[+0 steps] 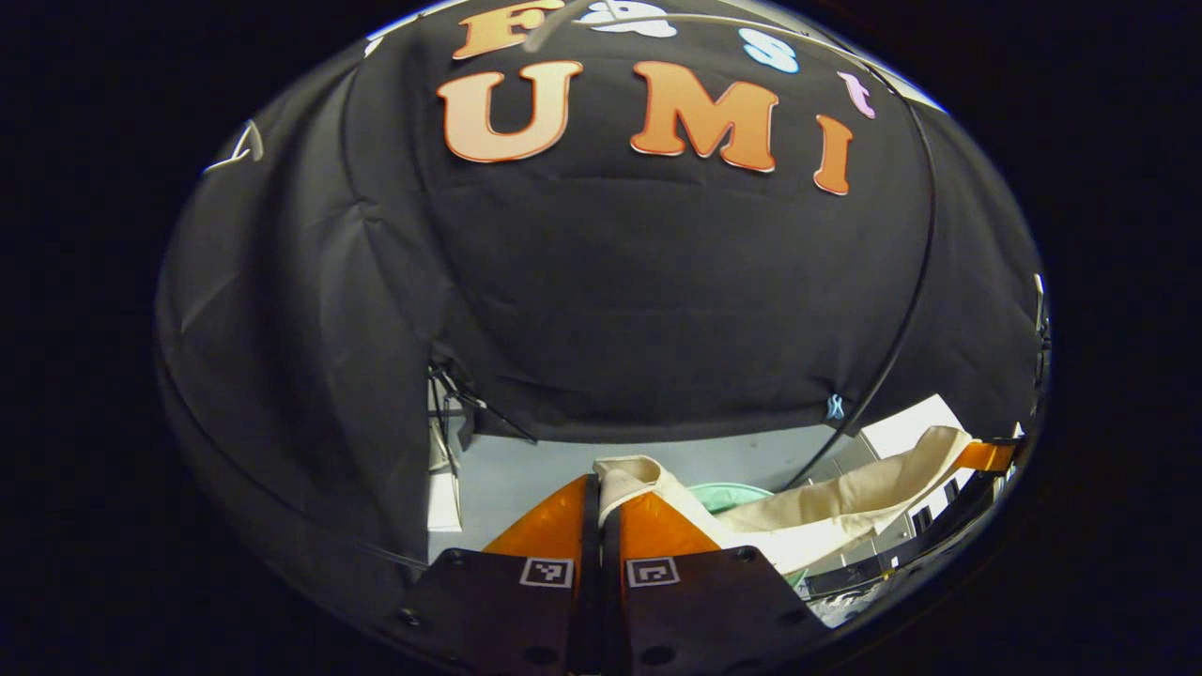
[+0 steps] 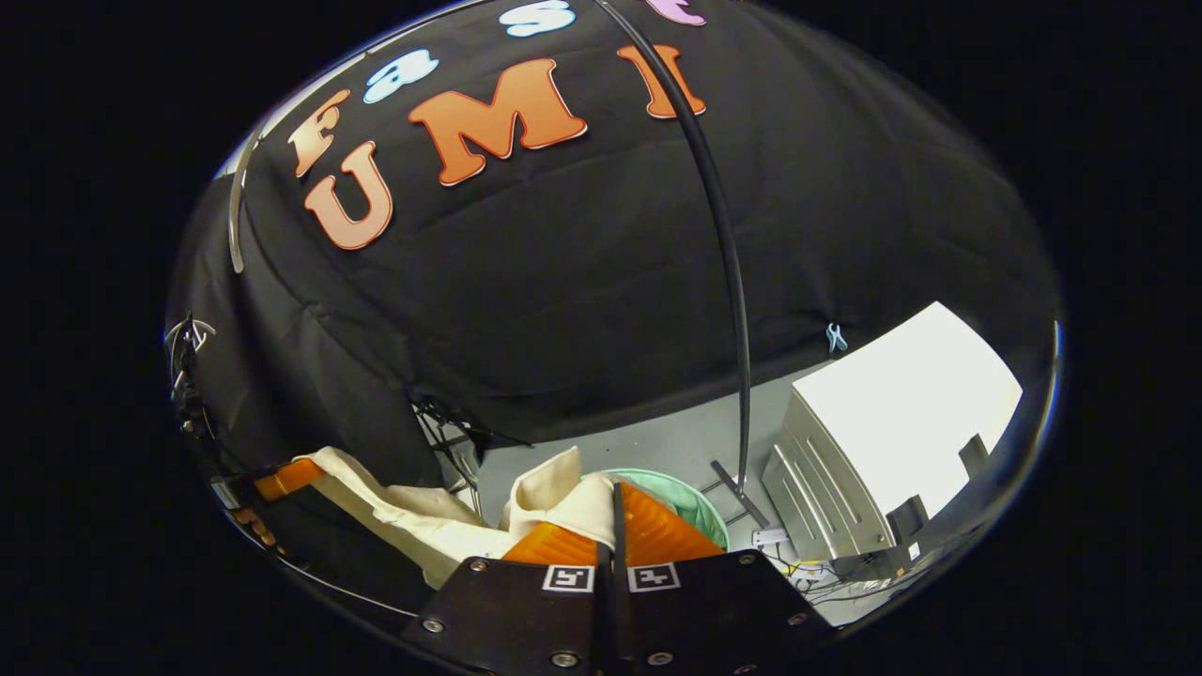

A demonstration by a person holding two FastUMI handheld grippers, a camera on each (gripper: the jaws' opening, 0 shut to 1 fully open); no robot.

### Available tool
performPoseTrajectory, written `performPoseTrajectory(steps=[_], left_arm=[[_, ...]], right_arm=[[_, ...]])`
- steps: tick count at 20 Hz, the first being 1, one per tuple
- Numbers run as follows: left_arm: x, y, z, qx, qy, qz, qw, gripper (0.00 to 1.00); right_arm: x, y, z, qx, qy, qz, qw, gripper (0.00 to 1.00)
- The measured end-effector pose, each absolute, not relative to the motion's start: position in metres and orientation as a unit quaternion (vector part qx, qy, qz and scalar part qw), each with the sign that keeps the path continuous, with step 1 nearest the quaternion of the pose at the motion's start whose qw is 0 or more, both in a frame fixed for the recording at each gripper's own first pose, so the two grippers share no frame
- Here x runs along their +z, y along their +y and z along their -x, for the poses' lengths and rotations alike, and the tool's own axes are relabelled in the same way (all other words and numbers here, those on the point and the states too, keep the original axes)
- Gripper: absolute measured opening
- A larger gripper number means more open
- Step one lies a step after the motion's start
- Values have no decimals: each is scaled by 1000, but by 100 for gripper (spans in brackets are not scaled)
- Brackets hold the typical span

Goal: Grasp the clothes on the hanger with both hands and then place them into the laundry hamper below.

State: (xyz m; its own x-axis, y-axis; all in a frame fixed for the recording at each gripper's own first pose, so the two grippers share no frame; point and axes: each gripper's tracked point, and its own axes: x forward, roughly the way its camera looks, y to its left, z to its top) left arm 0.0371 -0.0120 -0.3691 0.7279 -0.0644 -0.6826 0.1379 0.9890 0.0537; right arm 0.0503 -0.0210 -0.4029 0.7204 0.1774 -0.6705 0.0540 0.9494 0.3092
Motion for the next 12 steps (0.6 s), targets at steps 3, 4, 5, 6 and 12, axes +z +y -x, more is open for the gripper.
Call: performPoseTrajectory(steps=[3,4,5,6,12], left_arm=[[-388,-56,-29,-89,383,-51,918,7],[-393,-70,-27,-101,387,-52,915,7],[-400,-84,-26,-112,390,-55,912,7],[-406,-98,-26,-123,394,-57,909,7],[-453,-154,-14,-164,429,-72,885,5]], right_arm=[[-421,-17,-49,36,385,-160,908,0],[-425,-16,-49,36,389,-161,906,0],[-430,-15,-47,37,394,-161,904,0],[-435,-14,-48,37,397,-162,903,0],[-476,-11,-44,23,427,-182,885,0]])
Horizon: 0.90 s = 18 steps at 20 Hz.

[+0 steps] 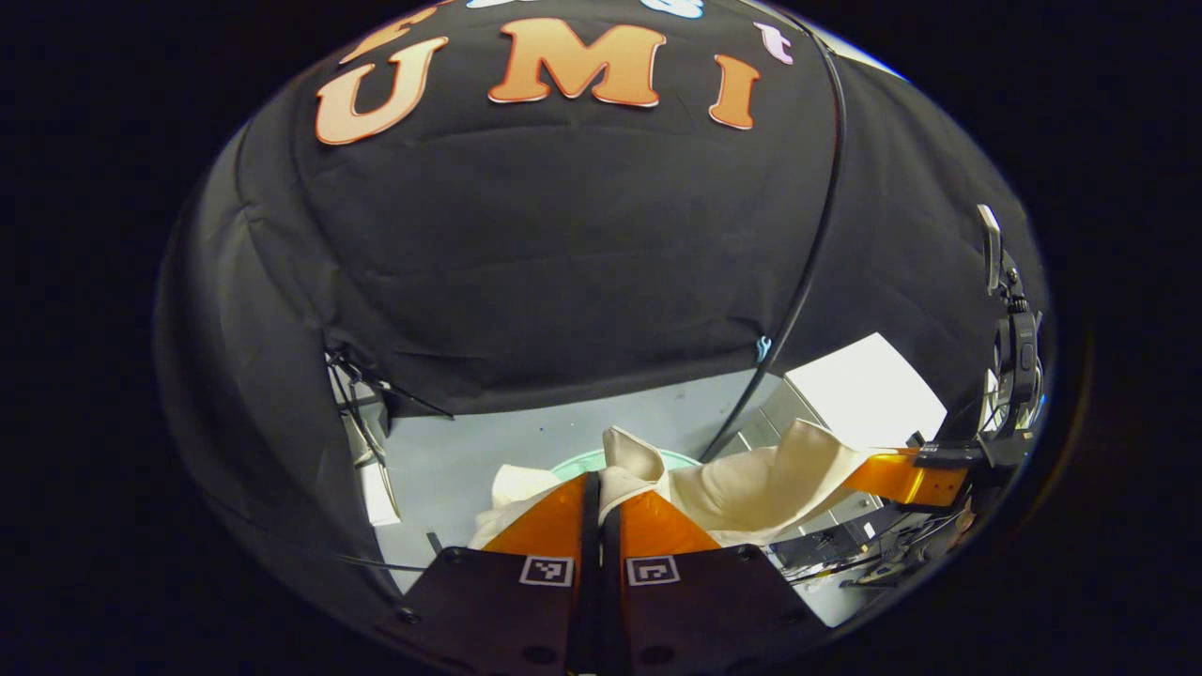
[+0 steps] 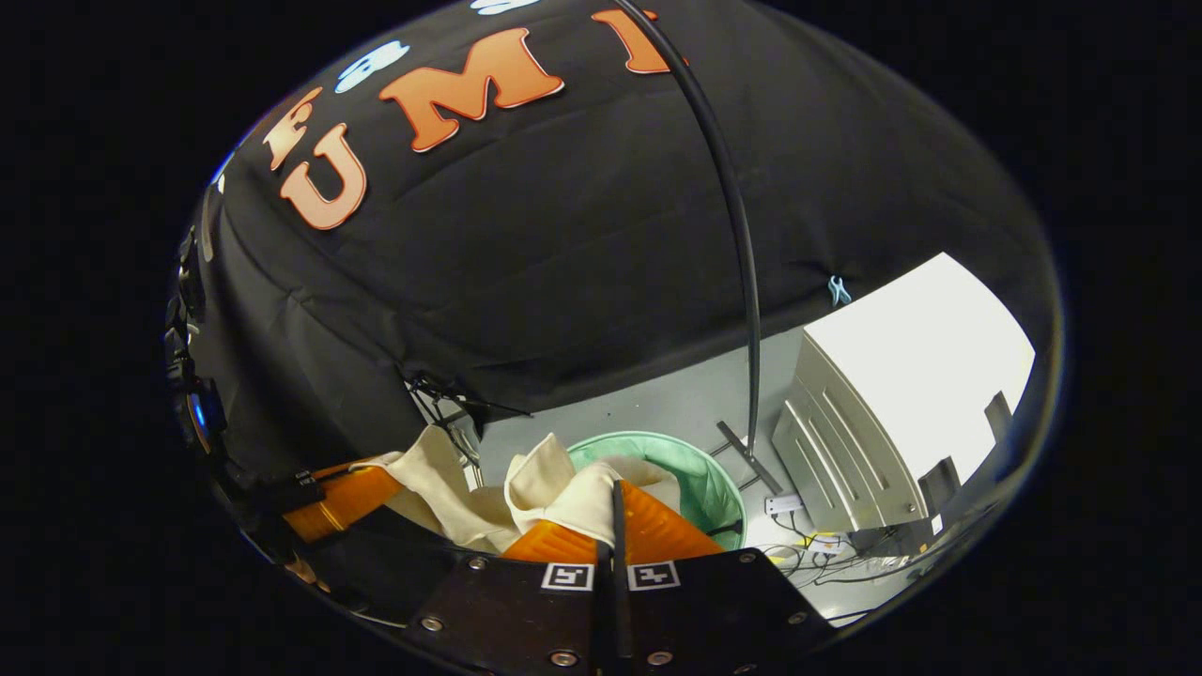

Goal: Grasp the clothes on the hanger with both hands and then place them into the laundry hamper below.

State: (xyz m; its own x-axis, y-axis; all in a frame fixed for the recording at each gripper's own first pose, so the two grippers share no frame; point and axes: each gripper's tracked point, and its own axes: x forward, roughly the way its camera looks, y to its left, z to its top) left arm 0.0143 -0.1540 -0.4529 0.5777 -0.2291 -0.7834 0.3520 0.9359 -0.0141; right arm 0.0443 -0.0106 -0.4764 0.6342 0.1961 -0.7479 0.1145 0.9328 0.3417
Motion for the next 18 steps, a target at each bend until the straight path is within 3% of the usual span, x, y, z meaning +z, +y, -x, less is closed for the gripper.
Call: performPoseTrajectory(steps=[12,18], left_arm=[[-563,-206,24,-200,547,-86,808,7],[-580,-211,45,-192,581,-101,785,7]], right_arm=[[-582,-27,-15,-21,507,-196,839,0],[-609,-34,5,-17,540,-189,820,2]])
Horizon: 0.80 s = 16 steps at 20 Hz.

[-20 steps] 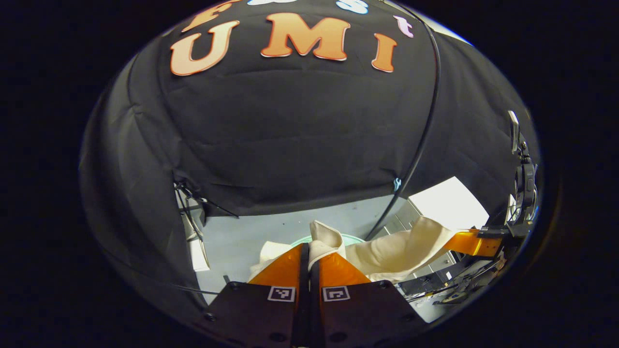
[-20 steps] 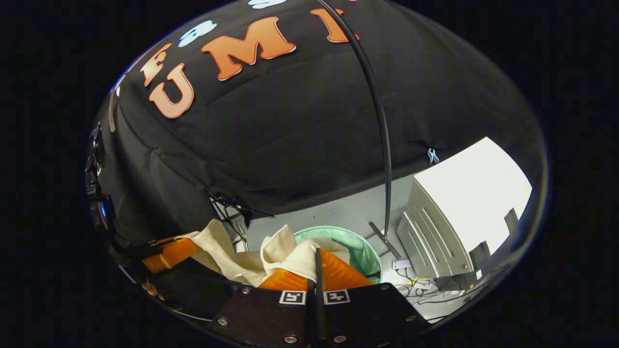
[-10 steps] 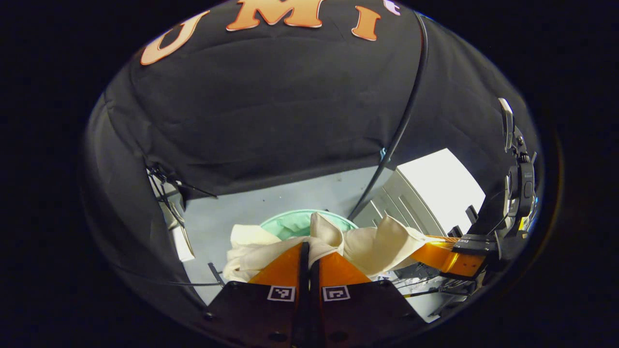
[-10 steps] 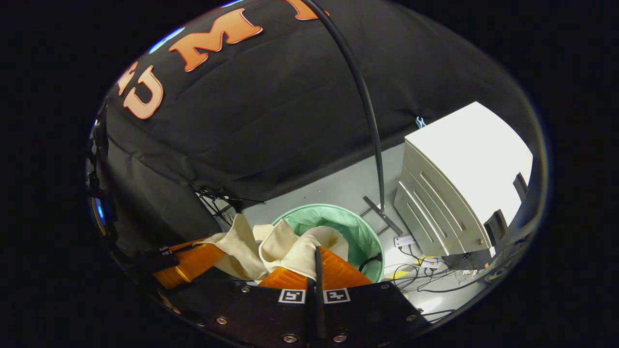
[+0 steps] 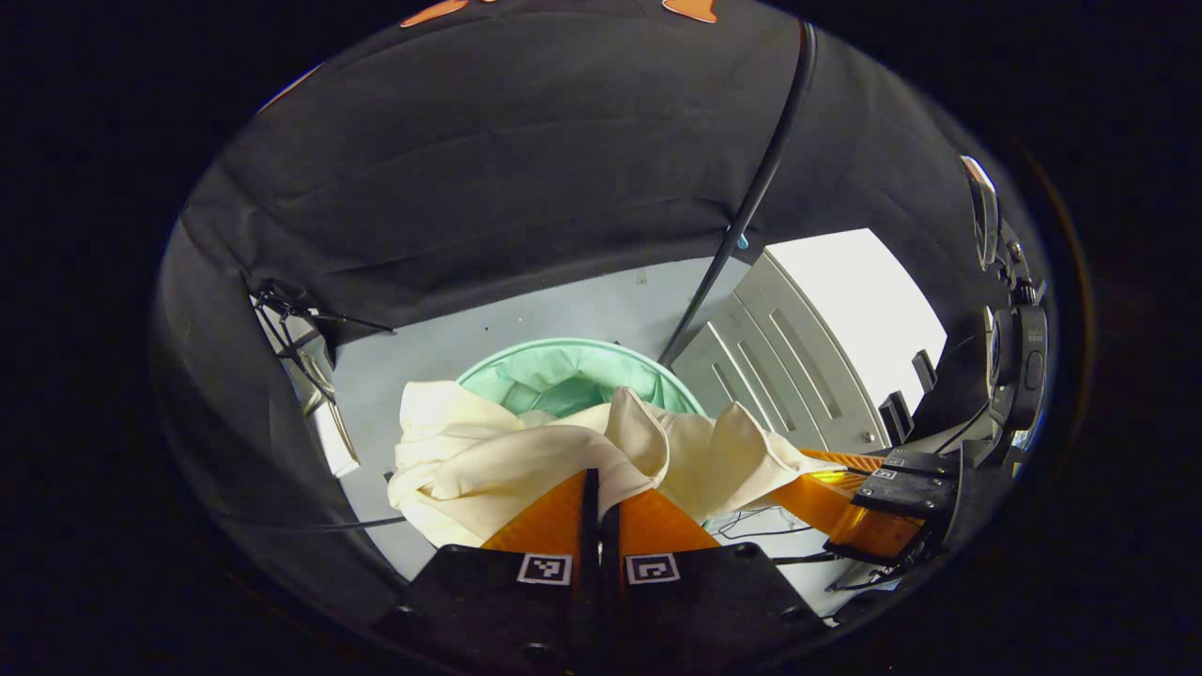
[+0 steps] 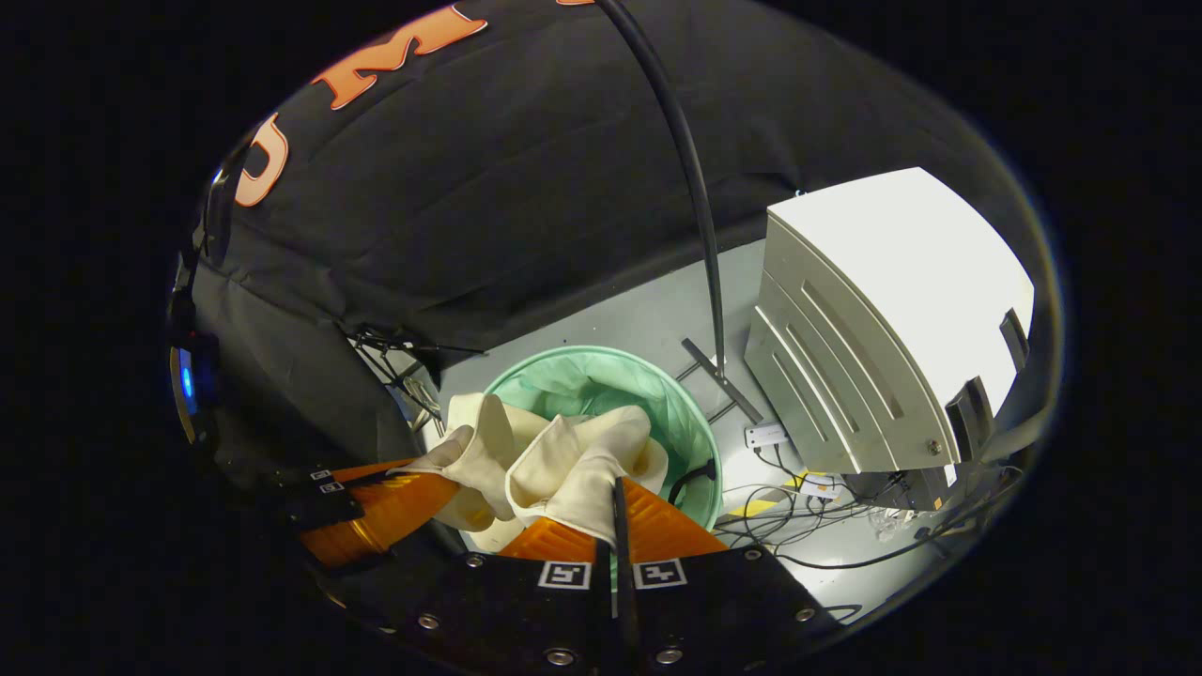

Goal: Grasp the clothes on the hanger with both hands and then place them into the laundry hamper below.

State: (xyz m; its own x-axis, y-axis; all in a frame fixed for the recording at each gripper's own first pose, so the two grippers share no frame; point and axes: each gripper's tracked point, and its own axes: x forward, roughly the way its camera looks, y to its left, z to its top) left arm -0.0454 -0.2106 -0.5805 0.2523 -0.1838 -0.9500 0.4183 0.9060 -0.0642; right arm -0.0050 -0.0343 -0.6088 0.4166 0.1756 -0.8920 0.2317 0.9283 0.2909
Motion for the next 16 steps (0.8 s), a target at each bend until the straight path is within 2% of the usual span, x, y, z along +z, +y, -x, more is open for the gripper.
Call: performPoseTrajectory(steps=[1,4,7,8,9,10,11,12,13,15,16], left_arm=[[-582,-208,46,-189,583,-101,784,6],[-580,-199,49,-183,583,-100,785,12],[-572,-187,49,-169,578,-100,792,40],[-568,-181,46,-158,575,-102,796,42],[-564,-180,48,-153,574,-97,799,56],[-558,-177,49,-147,570,-95,803,71],[-551,-174,49,-139,567,-91,807,85],[-546,-167,51,-131,564,-89,810,100],[-541,-163,51,-122,561,-87,814,97],[-526,-155,50,-100,548,-84,826,94],[-516,-153,50,-92,541,-81,832,98]], right_arm=[[-612,-35,8,-14,544,-188,817,3],[-607,-39,7,-11,542,-198,817,9],[-595,-43,3,-8,538,-205,818,13],[-593,-45,1,-5,538,-201,819,22],[-588,-47,3,-2,536,-195,821,15],[-584,-49,1,1,535,-189,824,34],[-578,-49,6,4,534,-184,825,39],[-572,-49,6,9,533,-180,827,47],[-566,-48,7,14,531,-178,828,63],[-555,-51,11,19,530,-170,831,59],[-548,-52,13,23,530,-166,831,80]])
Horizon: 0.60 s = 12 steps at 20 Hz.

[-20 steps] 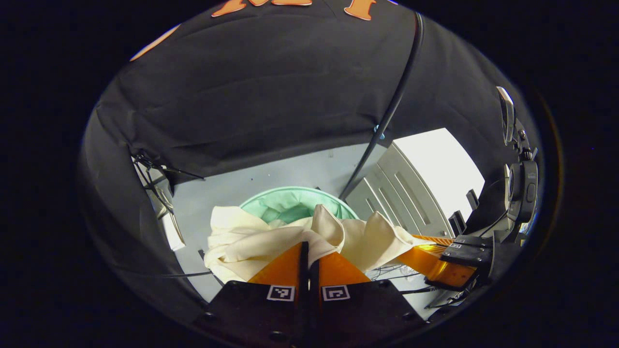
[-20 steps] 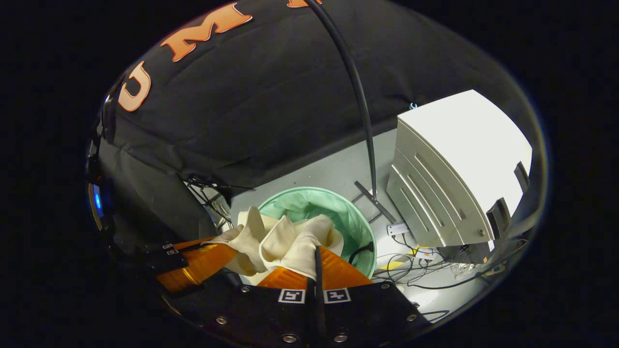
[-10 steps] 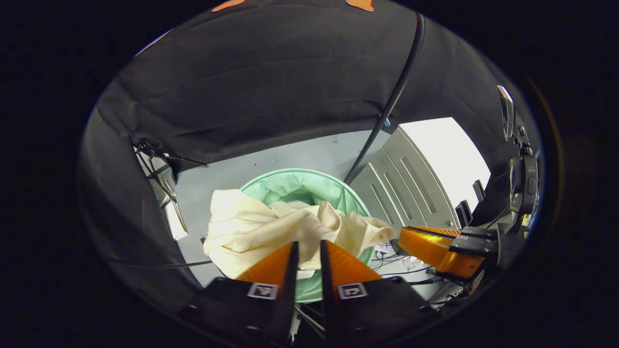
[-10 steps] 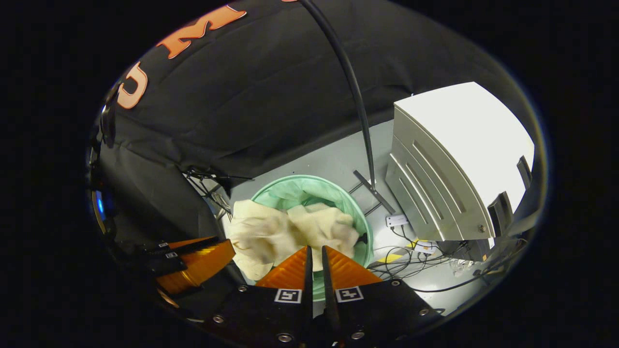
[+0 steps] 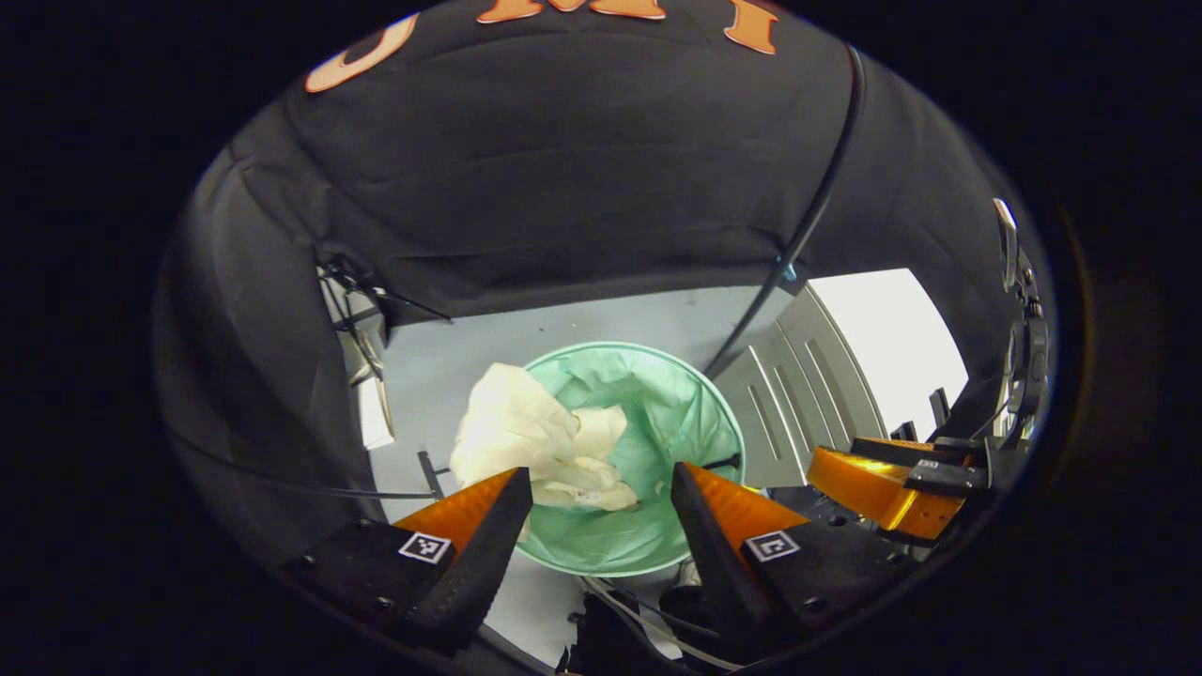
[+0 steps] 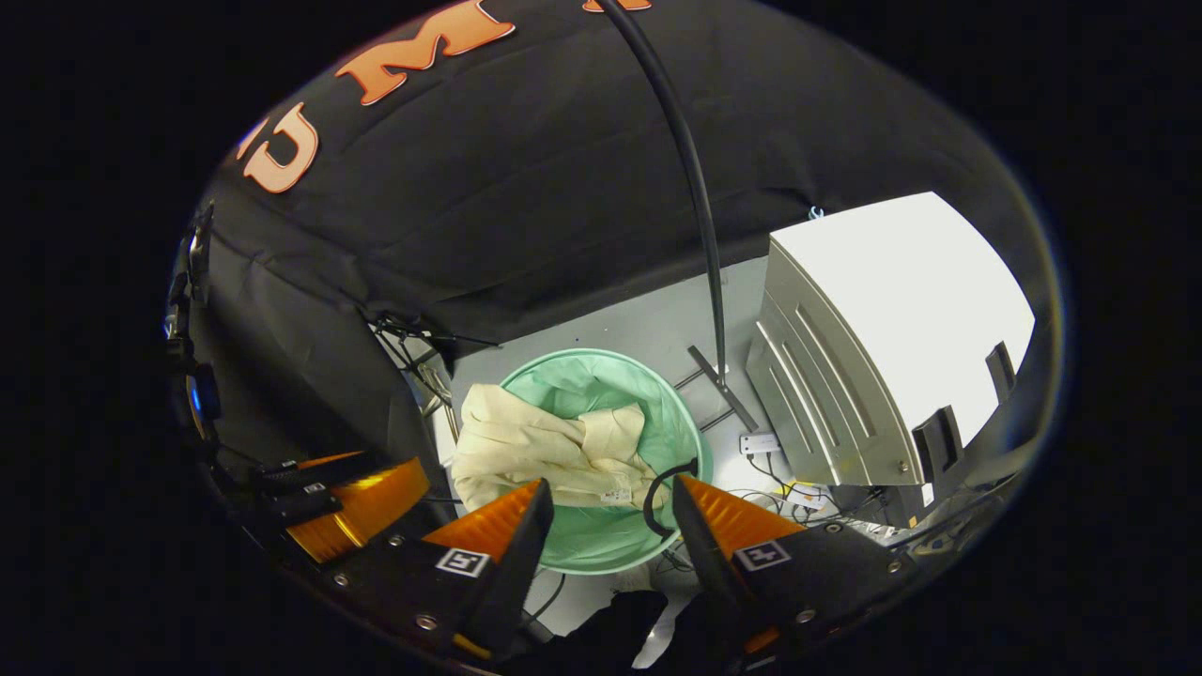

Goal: Grasp the clothes on the hanger with both hands and then place them into the laundry hamper below.

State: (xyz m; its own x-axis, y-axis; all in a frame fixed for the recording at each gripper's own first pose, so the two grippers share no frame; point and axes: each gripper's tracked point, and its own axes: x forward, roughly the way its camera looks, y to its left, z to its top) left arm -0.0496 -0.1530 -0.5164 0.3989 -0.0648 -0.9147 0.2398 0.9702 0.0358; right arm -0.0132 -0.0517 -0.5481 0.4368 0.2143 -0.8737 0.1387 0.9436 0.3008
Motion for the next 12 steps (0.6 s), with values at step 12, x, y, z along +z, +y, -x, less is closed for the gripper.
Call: performPoseTrajectory(steps=[12], left_arm=[[-358,-153,26,-36,414,-37,909,98]], right_arm=[[-390,-88,-14,69,431,-105,894,94]])
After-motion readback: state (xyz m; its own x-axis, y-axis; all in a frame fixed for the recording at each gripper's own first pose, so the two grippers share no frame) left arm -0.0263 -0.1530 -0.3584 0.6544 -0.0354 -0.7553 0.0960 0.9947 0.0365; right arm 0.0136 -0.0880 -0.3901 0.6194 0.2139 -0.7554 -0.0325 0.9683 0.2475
